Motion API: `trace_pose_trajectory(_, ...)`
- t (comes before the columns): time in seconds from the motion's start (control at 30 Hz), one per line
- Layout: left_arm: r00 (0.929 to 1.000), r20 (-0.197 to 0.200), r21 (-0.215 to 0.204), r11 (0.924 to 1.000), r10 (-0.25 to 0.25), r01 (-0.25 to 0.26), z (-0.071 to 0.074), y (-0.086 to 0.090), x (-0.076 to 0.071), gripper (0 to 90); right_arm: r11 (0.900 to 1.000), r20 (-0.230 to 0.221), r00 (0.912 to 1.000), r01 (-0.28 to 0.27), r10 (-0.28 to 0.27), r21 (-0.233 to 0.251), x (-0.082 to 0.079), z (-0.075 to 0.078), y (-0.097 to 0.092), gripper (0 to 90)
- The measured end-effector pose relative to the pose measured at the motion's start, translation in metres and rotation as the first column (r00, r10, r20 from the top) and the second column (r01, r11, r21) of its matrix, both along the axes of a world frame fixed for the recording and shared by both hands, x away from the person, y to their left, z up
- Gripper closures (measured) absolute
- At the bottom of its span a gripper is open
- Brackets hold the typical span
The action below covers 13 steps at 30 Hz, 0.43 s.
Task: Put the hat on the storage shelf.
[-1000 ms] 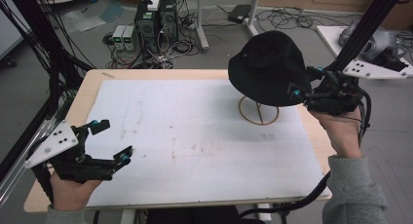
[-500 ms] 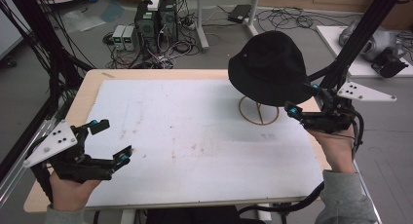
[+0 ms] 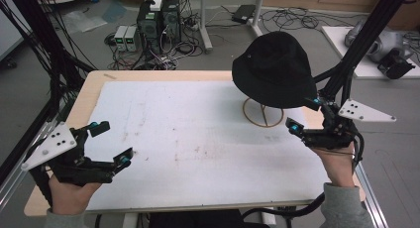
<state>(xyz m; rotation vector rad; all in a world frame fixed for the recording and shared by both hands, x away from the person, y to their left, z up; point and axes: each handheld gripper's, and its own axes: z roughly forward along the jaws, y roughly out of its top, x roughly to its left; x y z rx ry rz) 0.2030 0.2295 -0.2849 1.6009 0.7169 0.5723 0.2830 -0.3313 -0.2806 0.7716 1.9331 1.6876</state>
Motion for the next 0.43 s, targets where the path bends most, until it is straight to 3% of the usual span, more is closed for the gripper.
trace_pose_trajectory(0.07,1.0,0.001,-0.001,1.0,-0.001,0.001,0.0003,0.0003,-0.0004,1.7,0.9998,-0.013,0.9999,0.004,-0.004,-0.021,0.0009,-0.0045,0.0018,9.2)
trace_pose_trajectory(0.43,1.0,0.006,0.011,0.9999,0.0,0.0,0.0018,-0.0029,-0.0021,1.7,0.9997,-0.03,0.9995,-0.01,0.009,-0.023,0.0037,-0.0118,0.0037,9.2)
